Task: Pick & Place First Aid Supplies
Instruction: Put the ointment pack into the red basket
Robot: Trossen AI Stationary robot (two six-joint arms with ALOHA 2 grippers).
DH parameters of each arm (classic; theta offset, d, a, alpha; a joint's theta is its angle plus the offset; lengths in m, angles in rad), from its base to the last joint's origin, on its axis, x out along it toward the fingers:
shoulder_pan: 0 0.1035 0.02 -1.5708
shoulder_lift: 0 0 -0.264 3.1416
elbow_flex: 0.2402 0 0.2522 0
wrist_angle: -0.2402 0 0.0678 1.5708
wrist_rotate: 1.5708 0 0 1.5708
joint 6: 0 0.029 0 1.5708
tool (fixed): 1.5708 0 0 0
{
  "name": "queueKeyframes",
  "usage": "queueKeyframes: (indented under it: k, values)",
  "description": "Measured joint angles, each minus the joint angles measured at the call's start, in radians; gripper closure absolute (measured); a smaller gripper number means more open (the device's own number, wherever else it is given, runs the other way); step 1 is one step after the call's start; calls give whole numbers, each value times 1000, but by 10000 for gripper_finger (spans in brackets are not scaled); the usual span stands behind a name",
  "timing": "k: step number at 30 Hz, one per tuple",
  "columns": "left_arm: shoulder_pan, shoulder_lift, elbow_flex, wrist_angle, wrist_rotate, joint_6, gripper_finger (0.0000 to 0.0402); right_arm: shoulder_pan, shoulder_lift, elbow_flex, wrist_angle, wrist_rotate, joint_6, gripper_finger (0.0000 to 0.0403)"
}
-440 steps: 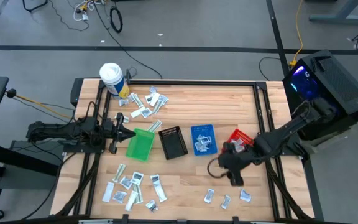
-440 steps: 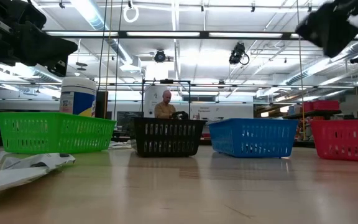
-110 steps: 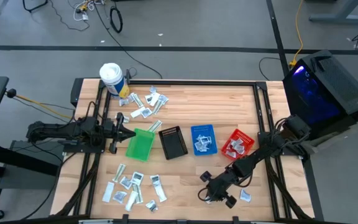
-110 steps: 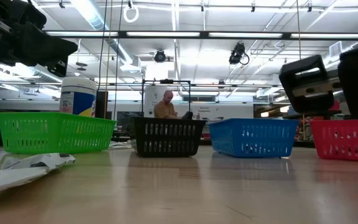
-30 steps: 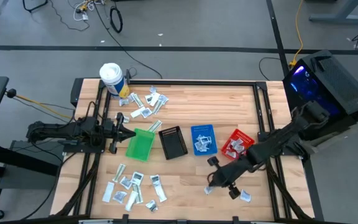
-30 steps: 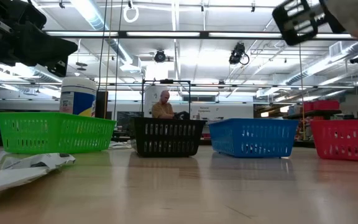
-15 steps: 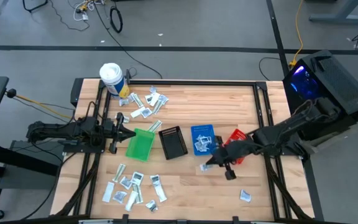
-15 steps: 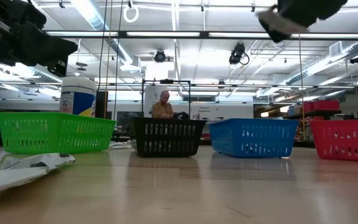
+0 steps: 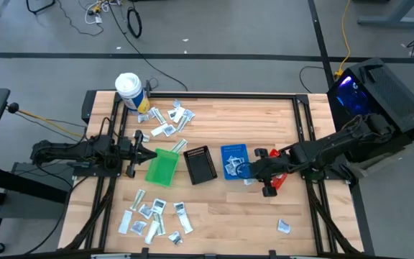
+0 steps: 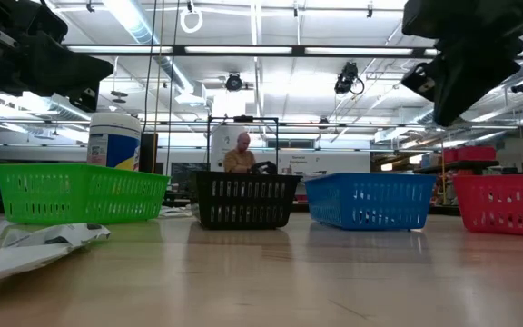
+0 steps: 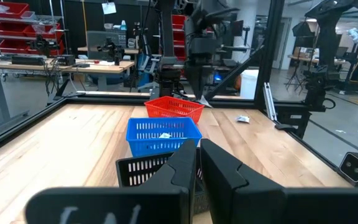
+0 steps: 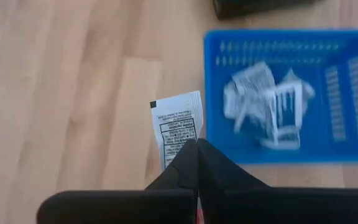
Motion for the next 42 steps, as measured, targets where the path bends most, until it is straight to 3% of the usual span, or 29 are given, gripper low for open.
queueKeyframes:
  k: [13,21,37,42]
  values:
    - [0,0,0,1,0,0,369,-13,-179,1,-212,38,146,403]
    - [0,0,0,1,0,0,369,-42,-192,-1,-431,80,305,403]
    - [0,0,0,2,0,0,369,-54,-191,-162,-316,68,409,402]
    - [0,0,0,2,0,0,369,-53,-191,-171,-291,45,408,377]
